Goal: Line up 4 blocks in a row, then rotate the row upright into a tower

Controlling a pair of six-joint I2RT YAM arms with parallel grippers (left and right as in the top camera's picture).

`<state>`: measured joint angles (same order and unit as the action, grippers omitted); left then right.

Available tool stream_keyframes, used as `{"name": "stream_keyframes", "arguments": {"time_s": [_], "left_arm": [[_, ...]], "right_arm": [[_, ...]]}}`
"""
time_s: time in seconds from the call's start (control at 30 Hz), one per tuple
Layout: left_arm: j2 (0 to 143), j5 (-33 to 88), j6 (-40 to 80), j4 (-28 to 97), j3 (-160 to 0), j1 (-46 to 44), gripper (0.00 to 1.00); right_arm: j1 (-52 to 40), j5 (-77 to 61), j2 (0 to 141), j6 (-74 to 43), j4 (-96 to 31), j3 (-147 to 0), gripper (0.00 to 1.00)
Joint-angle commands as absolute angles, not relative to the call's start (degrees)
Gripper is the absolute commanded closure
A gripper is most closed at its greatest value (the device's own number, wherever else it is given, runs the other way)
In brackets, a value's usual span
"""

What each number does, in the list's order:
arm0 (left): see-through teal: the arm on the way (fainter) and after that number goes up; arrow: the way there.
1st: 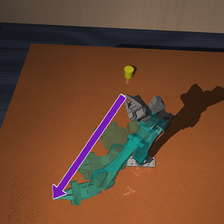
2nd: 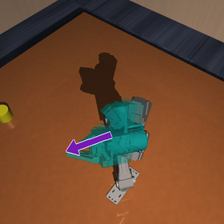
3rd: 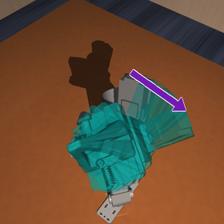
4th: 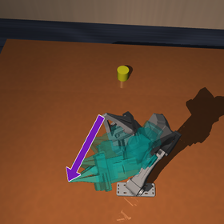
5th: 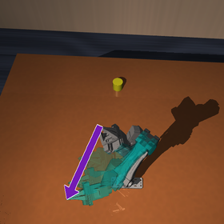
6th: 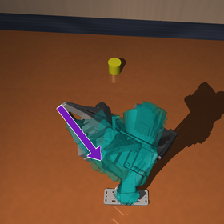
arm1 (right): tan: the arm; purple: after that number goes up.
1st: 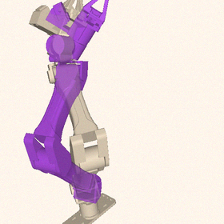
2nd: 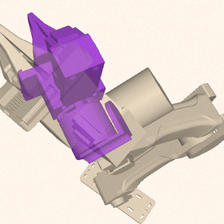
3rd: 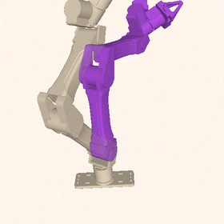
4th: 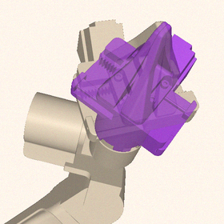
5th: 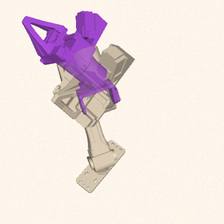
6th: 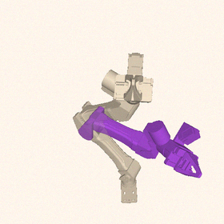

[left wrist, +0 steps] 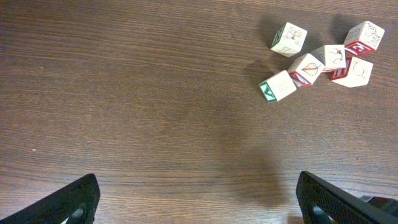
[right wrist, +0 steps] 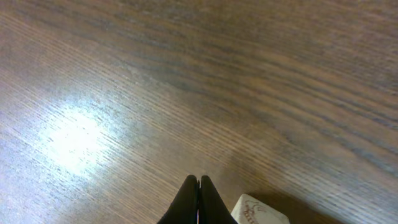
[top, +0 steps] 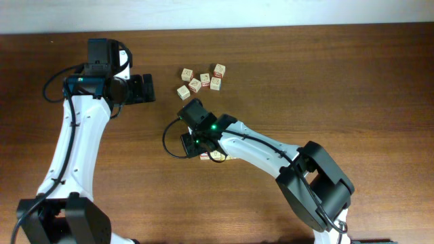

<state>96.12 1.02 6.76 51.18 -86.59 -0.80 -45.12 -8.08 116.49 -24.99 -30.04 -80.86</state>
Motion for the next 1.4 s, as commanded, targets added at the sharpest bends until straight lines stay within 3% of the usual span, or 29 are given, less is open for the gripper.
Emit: {"name": "stream_keyframes", "arguments": {"time_s": [0.0,0.43,0.7,1.17,1.27,1.37], "left_arm": [[95.90,0.60,7.27,51.11,-87.05,-0.69,0.01],[95.90,0.60,7.29,51.11,-87.05,-0.69,0.01],[95.90,0.60,7.29,51.11,-87.05,-0.71,0.01],[95.90,0.60,7.29,51.11,-87.05,-0.71,0.01],[95.90,0.60,7.27,51.11,-87.05,-0.71,0.01],[95.90,0.60,7.29,51.11,-87.05,-0.71,0.01]], "right_arm": [[-45.76,-8.38,116.75,-24.32,-31.81,-81.76,0.96],[-41.98,0.40,116.75,-26.68,-35.16,-86.39,0.96],[-44.25,-0.36,118.48,-33.52,-38.13,-84.62,0.96],[-44.25,-0.10,118.48,-34.15,-41.34,-84.42,0.96],[-39.11,0.47,114.30,-30.11,-43.64,-93.06,0.91],[-31.94,-1.10,108.49,-23.97,-59.51,-108.29,0.90]]}}
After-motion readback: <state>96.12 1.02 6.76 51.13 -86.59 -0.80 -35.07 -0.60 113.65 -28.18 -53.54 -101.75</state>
